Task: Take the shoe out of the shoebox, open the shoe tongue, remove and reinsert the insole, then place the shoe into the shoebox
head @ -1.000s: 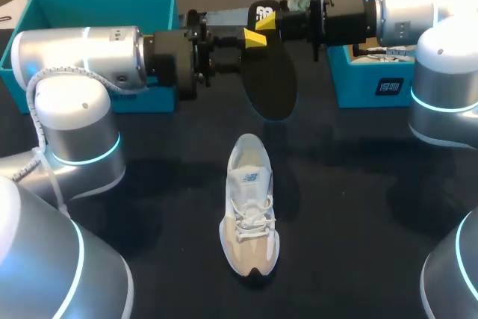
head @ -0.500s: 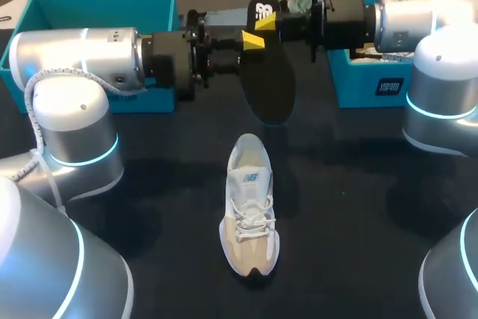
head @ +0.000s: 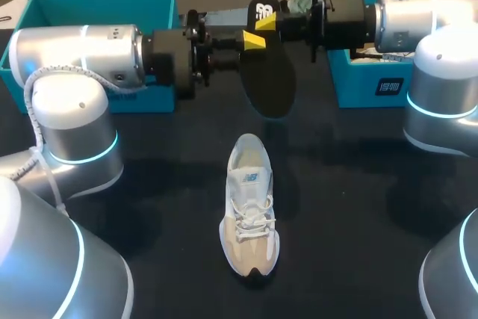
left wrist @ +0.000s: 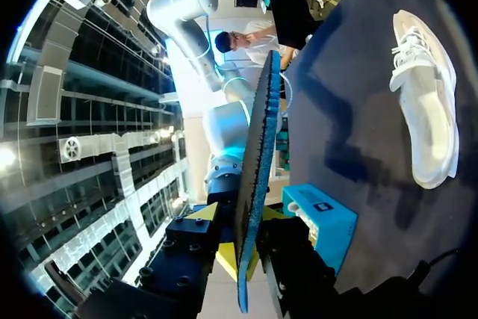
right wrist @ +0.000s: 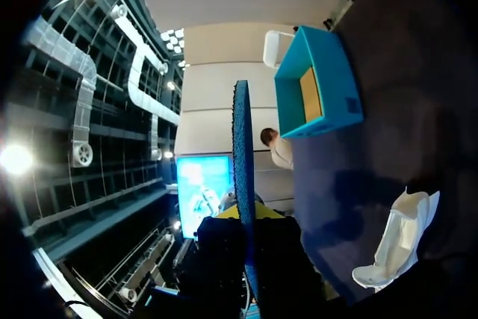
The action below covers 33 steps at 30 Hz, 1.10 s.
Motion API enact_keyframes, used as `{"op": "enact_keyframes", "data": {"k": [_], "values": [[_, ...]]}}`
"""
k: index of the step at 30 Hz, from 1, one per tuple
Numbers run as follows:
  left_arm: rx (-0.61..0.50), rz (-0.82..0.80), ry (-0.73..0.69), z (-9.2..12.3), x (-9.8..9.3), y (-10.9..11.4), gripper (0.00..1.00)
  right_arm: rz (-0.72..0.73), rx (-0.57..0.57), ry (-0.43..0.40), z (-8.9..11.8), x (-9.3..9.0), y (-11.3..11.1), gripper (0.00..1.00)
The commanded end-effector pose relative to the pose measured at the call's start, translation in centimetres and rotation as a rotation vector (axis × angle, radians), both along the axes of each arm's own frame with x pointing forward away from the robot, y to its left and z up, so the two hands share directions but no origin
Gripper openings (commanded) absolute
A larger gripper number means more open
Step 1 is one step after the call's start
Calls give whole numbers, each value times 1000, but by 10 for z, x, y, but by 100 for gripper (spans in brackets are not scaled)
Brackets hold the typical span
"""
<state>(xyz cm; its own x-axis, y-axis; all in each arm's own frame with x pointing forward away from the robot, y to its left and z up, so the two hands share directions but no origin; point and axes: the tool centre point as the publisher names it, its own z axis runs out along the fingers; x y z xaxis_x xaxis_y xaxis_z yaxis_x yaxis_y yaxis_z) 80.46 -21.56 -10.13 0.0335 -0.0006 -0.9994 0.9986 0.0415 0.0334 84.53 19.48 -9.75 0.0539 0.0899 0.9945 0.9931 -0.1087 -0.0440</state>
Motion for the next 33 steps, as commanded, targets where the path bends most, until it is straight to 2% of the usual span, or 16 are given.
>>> {"op": "enact_keyframes", "data": {"k": [1, 8, 13, 16, 22, 23, 25, 26, 33], "values": [[0, 0, -1, 0, 1, -1, 27, -2, -1, 0, 0, 0, 2, 0], [8, 0, 4, -1, 0, -3, 15, -2, -1, 0, 0, 0, 2, 0], [5, -3, 2, 0, 0, -4, 9, -2, -1, 0, 0, 0, 2, 0], [6, -3, 0, 0, 0, -4, 0, -2, -1, 0, 0, 0, 2, 0], [12, -4, -4, -2, -1, -5, 0, -2, -1, 0, 0, 0, 2, 0], [12, -4, -6, -2, -1, -4, 0, -2, -1, 0, 0, 0, 2, 4], [11, -9, -9, -1, -3, -2, 0, 6, 6, -6, 0, -1, 2, 45], [15, -13, -12, -1, -3, 0, 0, 4, 10, -8, 0, -2, 1, 100], [23, -9, 63, 0, -11, 22, 0, 27, 24, -22, 3, -11, -13, 100]]}}
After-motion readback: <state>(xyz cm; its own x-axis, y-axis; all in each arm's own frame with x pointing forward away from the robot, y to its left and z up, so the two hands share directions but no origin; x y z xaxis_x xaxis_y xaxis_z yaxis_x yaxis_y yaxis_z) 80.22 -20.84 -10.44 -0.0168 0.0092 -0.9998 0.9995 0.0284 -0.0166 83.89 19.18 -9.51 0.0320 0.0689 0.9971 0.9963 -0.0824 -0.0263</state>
